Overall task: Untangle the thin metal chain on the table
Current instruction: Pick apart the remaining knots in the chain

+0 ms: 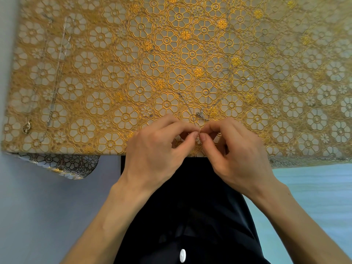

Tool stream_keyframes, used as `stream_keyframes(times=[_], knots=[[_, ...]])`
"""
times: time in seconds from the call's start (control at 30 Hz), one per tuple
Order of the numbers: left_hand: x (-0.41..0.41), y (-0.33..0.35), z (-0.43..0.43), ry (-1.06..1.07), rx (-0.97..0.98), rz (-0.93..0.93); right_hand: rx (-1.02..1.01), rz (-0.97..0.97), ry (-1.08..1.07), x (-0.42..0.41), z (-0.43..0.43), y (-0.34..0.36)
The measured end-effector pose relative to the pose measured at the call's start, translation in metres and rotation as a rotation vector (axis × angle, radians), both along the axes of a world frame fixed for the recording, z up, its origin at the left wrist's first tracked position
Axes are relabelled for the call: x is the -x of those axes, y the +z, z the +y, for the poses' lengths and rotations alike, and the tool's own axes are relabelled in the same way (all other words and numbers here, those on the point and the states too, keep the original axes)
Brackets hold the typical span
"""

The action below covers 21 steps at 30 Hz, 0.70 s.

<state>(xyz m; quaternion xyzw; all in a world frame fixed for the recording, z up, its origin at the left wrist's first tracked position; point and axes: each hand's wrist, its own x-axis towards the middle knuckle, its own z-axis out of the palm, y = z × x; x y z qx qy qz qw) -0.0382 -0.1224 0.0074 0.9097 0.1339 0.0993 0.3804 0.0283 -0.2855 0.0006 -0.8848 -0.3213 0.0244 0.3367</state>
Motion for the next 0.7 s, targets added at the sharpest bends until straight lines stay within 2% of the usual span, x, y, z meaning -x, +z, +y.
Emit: stream_keyframes(times=[0.13, 0.37, 0.7], knots=[[0.0005, -0.0003, -0.0005, -0.014, -0.073, -0.004, 0.014, -0.006, -0.008, -0.0011, 0.0022, 0.0016], [0.0020, -0.0019, -0.0019, -0.022, -0.153, -0.016, 0.101, -0.140, 0.021, 0.0006, 0.0062, 0.0040], [0.0019, 0.0003, -0.0089, 0.089, -0.062, -0.054, 0.096, -0.100, -0.010, 0.0022, 0.0065, 0.0049]])
